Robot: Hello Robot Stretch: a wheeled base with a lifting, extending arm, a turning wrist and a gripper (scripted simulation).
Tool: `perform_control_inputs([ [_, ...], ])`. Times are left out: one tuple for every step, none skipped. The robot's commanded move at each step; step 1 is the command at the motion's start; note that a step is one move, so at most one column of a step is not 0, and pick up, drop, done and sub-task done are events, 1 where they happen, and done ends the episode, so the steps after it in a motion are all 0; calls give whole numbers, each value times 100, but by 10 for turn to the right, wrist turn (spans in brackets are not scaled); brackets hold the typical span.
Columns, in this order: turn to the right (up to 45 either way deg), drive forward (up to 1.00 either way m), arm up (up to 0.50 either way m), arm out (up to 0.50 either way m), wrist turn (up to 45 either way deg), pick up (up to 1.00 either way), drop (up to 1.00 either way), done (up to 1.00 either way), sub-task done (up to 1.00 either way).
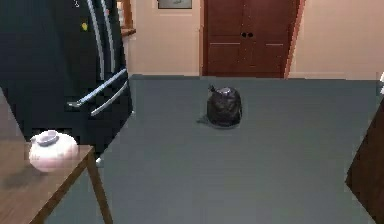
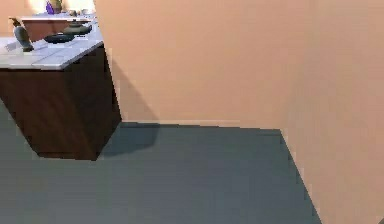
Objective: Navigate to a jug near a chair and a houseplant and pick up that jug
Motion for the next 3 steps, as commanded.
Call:
perform_control_inputs([
  [-450, 0, 0, 0, 0, 0, 0, 0, 0],
  [-450, 0, 0, 0, 0, 0, 0, 0, 0],
  [-390, 0, 0, 0, 0, 0, 0, 0, 0],
])
